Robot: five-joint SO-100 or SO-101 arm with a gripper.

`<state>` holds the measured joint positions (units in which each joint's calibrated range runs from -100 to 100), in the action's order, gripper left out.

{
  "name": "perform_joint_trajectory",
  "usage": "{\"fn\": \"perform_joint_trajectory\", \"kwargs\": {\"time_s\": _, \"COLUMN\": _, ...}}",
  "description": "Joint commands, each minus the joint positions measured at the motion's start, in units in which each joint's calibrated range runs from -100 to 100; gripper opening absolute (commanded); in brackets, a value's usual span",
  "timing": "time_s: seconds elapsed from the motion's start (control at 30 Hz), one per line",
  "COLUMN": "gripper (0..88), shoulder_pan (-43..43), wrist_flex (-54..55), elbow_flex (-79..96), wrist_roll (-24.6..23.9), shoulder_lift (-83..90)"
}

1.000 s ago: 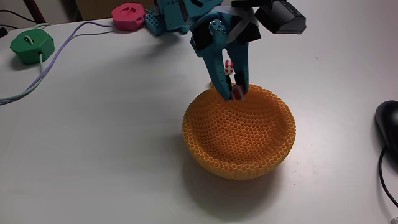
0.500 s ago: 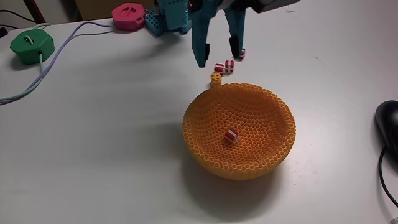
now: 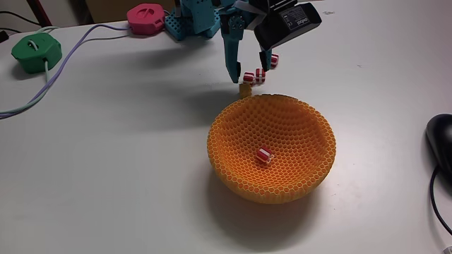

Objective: Place cube pieces into the yellow basket

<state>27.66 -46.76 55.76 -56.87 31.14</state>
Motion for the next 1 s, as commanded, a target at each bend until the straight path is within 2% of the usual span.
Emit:
{"fn": "perform_joint_trajectory", "kwargs": {"time_s": 0.0, "gripper": 28.8, "shoulder_pan": -1.66, "wrist_flex": 2.88, "elbow_flex": -2.66, "wrist_roll": 0.44, "shoulder_lift": -3.48}}
{"fn": "perform_joint_trajectory", "kwargs": {"time_s": 0.3, "gripper": 26.1, "shoulder_pan": -6.22, "wrist_flex": 8.61, "elbow_flex": 0.04, "wrist_roll": 3.03, "shoulder_lift": -8.98}}
{"fn": "perform_joint_trajectory", "kwargs": {"time_s": 0.47, "gripper": 16.9, "shoulder_pan": -7.72, "wrist_flex": 11.22, "elbow_flex": 0.9, "wrist_roll": 3.32, "shoulder_lift": -10.3}}
{"fn": "perform_joint_trajectory", "kwargs": {"time_s": 0.87, "gripper": 20.5, "shoulder_pan": -5.85, "wrist_flex": 10.7, "elbow_flex": 3.02, "wrist_roll": 2.69, "shoulder_lift": -10.59}}
{"fn": "perform_joint_trajectory", "kwargs": {"time_s": 0.97, "gripper": 16.7, "shoulder_pan": -5.85, "wrist_flex": 11.22, "elbow_flex": 3.7, "wrist_roll": 2.78, "shoulder_lift": -10.59}}
